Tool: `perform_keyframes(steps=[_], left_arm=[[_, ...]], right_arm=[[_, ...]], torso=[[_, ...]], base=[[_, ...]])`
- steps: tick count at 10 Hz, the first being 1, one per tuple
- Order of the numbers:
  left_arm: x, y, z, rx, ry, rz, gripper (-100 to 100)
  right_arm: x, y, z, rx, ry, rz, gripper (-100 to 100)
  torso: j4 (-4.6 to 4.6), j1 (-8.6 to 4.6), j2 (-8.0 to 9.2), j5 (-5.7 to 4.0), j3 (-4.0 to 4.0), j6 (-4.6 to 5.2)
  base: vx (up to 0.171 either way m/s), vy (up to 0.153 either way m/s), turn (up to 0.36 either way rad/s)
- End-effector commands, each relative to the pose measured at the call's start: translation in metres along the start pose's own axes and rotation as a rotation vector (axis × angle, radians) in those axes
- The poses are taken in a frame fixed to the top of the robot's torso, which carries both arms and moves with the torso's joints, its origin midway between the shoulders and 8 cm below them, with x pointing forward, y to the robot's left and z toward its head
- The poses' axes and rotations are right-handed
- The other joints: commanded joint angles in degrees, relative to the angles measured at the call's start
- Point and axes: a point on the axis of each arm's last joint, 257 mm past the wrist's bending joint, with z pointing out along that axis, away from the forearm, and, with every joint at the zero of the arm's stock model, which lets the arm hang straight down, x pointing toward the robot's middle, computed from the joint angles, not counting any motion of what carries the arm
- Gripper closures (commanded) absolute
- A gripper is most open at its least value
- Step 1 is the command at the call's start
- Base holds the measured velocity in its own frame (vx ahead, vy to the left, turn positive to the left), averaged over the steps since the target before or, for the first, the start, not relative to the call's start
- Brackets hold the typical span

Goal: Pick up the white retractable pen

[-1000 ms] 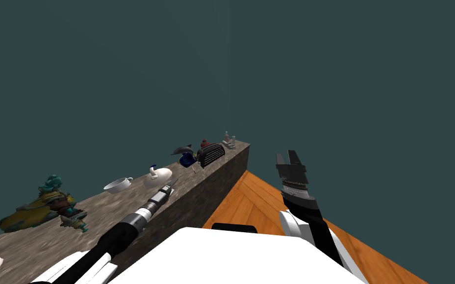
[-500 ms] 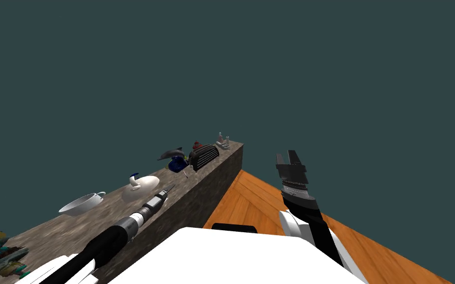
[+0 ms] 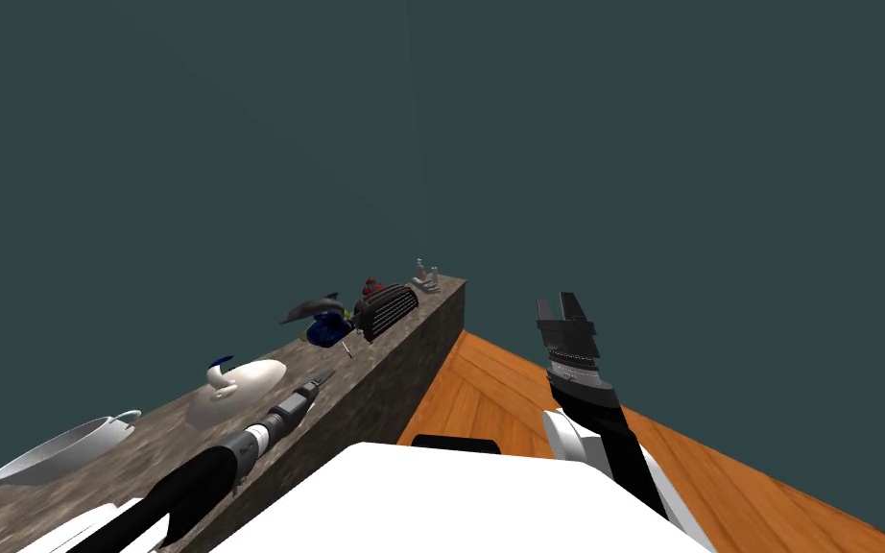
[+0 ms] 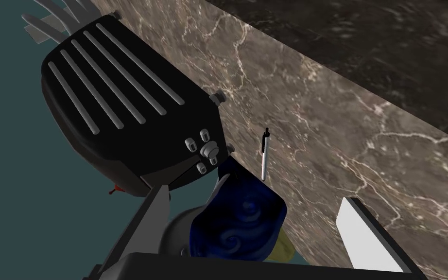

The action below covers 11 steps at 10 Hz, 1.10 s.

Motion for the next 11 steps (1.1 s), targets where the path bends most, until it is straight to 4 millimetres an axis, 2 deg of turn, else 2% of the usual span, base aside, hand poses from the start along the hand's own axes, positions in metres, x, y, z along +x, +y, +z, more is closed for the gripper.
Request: perform_keyframes(steps=[1, 2, 6, 7, 11], left_arm=[[0.001, 0.017, -0.004, -0.068, 0.013, -0.008, -100], [0.001, 0.019, -0.004, -0.074, 0.013, -0.008, -100], [0.01, 0.063, -0.02, -0.249, 0.043, -0.041, -100], [0.01, 0.065, -0.021, -0.257, 0.042, -0.041, -100], [0.017, 0.093, -0.036, -0.376, 0.057, -0.067, -100]], right_arm=[[0.0, 0.0, 0.0, 0.0, 0.0, 0.0, 0], [0.0, 0.0, 0.0, 0.0, 0.0, 0.0, 0], [0.0, 0.0, 0.0, 0.0, 0.0, 0.0, 0], [0.0, 0.0, 0.0, 0.0, 0.0, 0.0, 0], [0.0, 0.0, 0.0, 0.0, 0.0, 0.0, 0]], torso=[[0.0, 0.0, 0.0, 0.0, 0.0, 0.0], [-0.01, 0.02, -0.06, 0.0, -0.03, 0.04], [-0.04, 0.11, -0.15, 0.03, -0.09, -0.02], [-0.03, 0.09, -0.14, 0.02, -0.08, 0.02], [-0.03, 0.12, -0.15, 0.03, -0.09, 0.02]], base=[[0.054, 0.023, -0.222], [0.044, 0.027, -0.118], [0.067, 0.045, -0.218], [0.048, 0.03, -0.089], [0.061, 0.049, -0.154]])
